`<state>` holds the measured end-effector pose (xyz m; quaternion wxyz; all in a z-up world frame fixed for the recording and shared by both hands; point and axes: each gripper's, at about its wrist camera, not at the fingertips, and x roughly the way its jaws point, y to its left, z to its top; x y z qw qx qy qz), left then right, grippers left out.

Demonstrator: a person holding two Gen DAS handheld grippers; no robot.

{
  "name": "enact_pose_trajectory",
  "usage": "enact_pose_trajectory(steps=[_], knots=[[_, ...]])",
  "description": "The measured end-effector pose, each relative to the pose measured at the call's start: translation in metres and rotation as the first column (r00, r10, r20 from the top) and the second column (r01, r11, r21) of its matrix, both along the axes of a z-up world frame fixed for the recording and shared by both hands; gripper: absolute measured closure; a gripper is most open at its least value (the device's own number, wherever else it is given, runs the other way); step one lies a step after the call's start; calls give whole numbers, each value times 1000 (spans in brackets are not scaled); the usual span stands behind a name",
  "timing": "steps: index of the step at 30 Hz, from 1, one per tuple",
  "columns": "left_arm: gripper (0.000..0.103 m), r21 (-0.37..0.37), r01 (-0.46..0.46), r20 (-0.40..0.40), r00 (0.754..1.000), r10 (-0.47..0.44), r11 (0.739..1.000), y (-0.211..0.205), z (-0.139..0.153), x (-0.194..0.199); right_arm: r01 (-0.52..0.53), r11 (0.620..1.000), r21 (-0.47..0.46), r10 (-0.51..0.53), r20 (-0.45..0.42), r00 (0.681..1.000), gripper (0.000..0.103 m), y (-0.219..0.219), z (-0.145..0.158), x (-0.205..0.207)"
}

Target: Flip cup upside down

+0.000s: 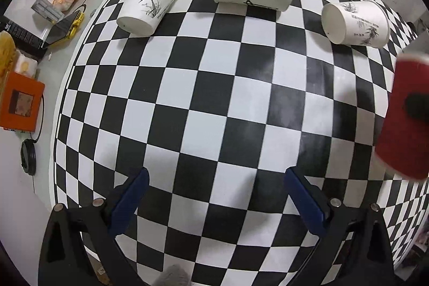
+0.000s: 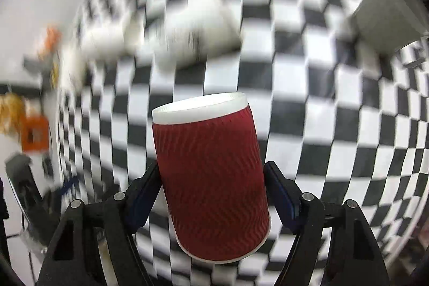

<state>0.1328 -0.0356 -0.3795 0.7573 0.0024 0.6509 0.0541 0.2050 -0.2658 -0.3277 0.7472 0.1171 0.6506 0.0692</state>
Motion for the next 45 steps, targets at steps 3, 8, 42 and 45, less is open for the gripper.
enact_pose_trajectory(steps=[3, 8, 42, 45], knots=[[0, -3, 3, -7, 1000, -3, 1000, 5, -3, 4, 69, 998, 4, -69, 209, 976, 25, -6, 11, -5], [0, 15, 29, 4, 1000, -29, 999, -2, -3, 5, 155, 988, -12, -136, 412, 901, 25, -18, 7, -26], [0, -42, 269, 415, 881, -228, 962, -68, 268, -78, 342, 870, -355, -183, 413, 892, 0, -44, 232, -191], [0, -54, 272, 431, 874, -223, 961, -67, 289, -83, 346, 858, -379, -160, 443, 882, 0, -38, 268, -204]])
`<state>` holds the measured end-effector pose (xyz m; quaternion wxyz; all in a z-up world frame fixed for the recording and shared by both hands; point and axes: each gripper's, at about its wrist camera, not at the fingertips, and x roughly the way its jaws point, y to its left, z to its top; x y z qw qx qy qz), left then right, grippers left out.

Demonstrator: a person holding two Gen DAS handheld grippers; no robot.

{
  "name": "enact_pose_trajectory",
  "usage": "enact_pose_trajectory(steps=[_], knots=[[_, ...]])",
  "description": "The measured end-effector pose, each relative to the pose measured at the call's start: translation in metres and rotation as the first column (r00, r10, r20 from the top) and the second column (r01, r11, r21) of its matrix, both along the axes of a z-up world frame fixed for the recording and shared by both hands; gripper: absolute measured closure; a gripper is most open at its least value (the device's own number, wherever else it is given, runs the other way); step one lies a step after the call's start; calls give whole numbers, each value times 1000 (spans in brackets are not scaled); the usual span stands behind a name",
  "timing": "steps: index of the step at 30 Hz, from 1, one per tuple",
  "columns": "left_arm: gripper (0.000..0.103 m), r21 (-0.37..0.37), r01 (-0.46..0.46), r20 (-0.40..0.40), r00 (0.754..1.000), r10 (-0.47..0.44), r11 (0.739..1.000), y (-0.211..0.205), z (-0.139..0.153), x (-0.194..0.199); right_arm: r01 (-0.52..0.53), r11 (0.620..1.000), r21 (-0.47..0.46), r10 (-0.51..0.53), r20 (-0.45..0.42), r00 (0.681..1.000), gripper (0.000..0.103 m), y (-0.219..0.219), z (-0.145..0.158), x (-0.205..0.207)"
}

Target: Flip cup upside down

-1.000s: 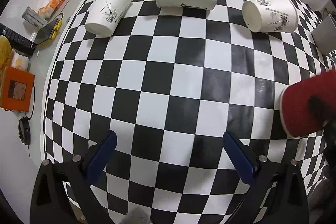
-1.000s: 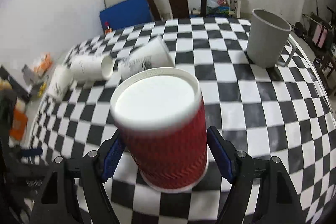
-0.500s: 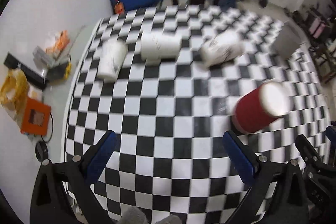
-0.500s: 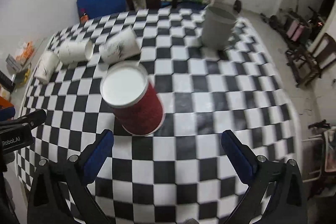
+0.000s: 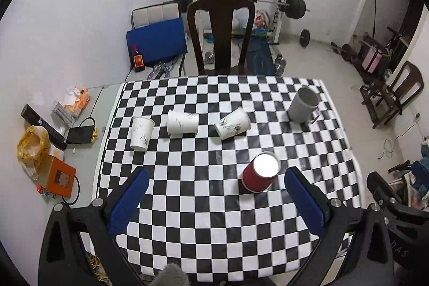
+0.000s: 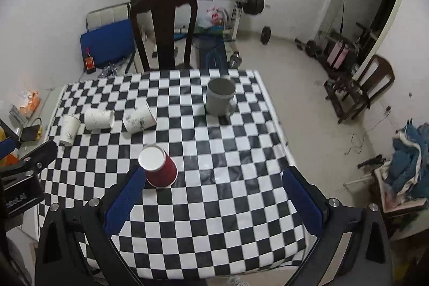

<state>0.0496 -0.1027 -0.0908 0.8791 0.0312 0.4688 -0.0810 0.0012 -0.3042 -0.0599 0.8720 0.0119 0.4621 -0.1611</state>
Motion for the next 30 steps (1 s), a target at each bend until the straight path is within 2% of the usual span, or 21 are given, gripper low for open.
enact_pose_trajectory(steps=[6, 11, 20, 30], knots=[[0, -20, -10, 23, 1000, 10, 1000, 2, 32, -15, 5, 1000, 1, -5, 14, 1000, 0, 3, 46, -18], [0, -2, -25, 9, 1000, 25, 1000, 1, 44, -28, 15, 1000, -4, -15, 29, 999, 0, 3, 72, -28], [0, 18, -29, -39, 999, 30, 999, -2, 46, -44, 17, 1000, 6, -17, 17, 1000, 0, 5, 88, -39], [0, 22, -26, -34, 999, 27, 999, -1, 47, -49, 10, 1000, 16, -10, 8, 1000, 0, -3, 94, -51]])
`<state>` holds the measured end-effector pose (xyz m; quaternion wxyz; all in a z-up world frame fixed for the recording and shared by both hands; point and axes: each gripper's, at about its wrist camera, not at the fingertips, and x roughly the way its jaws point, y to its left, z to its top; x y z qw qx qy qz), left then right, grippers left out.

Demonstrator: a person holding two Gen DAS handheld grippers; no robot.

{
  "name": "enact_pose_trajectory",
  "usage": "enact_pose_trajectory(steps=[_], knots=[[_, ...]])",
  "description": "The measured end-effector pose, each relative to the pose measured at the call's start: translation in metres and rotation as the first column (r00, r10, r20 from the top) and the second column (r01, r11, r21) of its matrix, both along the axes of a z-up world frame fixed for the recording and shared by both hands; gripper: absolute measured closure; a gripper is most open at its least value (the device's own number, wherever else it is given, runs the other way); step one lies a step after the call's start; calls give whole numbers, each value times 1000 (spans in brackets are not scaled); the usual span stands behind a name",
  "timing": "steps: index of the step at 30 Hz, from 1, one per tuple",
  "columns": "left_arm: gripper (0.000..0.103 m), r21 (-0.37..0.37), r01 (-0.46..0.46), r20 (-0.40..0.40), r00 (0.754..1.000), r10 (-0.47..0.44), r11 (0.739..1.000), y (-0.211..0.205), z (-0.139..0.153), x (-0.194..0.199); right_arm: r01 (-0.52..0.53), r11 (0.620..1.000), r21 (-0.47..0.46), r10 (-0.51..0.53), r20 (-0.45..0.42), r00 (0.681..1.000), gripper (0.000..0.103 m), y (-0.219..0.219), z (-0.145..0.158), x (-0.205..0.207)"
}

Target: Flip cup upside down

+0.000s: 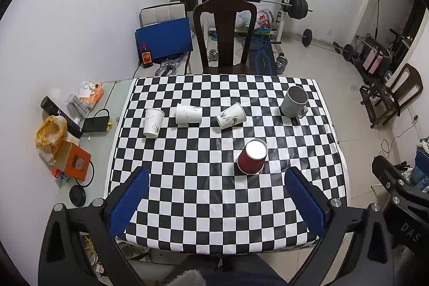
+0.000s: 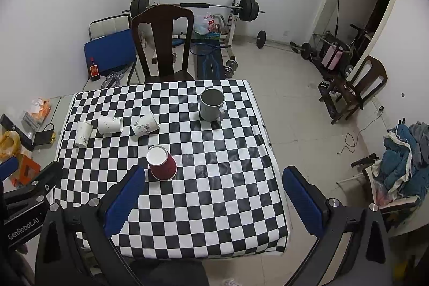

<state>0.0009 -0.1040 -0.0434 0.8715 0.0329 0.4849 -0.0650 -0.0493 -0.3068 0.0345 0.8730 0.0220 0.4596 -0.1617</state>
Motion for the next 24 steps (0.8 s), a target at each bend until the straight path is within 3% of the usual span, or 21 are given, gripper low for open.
enact_pose_trajectory(steps=[24], knots=[[0, 14, -29, -6, 1000, 29, 999, 14, 6, 3, -49, 998, 27, 49, -22, 999, 0, -1, -5, 0]])
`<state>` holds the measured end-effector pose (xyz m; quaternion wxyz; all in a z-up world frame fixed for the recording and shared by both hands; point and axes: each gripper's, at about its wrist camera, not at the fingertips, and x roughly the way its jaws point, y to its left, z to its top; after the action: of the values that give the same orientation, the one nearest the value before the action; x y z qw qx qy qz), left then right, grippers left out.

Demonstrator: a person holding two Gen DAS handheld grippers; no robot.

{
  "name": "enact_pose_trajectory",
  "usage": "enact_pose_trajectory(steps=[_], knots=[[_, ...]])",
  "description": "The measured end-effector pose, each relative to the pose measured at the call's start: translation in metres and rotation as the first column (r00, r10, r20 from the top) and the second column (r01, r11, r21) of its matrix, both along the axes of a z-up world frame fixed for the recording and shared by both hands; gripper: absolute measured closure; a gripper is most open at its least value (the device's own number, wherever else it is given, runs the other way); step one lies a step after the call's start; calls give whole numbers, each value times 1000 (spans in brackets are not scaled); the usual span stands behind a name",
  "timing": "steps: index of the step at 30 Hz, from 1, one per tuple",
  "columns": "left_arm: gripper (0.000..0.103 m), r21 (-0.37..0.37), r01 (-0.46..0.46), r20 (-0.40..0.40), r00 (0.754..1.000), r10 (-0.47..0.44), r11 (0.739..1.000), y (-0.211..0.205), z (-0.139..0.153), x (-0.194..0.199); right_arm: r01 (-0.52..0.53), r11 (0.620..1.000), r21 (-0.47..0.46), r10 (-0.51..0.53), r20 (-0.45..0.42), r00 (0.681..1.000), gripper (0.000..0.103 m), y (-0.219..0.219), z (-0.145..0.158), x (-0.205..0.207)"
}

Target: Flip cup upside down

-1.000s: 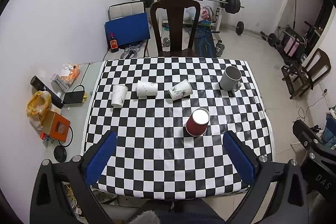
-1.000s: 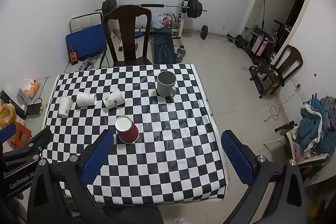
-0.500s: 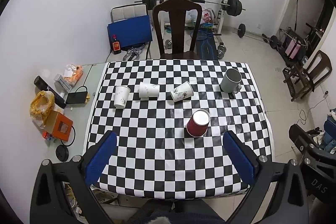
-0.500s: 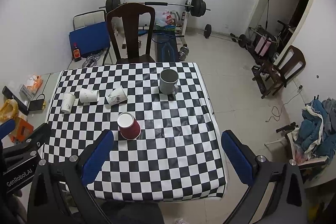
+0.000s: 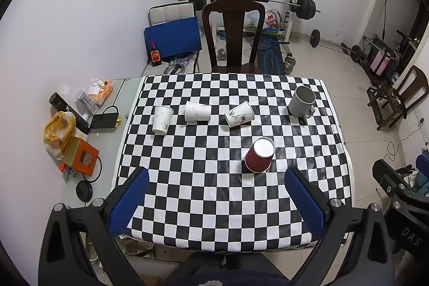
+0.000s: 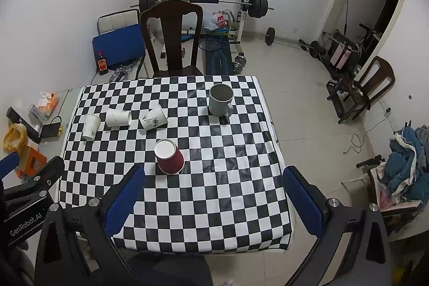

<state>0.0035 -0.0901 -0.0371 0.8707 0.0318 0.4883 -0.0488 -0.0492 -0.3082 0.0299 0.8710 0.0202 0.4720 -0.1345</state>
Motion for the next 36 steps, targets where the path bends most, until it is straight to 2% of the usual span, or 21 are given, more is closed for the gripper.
enact_pose_trajectory(steps=[36], knots=[[0, 2, 6, 8, 1000, -6, 1000, 7, -3, -2, -6, 1000, 9, 6, -4, 1000, 0, 9, 3, 0]])
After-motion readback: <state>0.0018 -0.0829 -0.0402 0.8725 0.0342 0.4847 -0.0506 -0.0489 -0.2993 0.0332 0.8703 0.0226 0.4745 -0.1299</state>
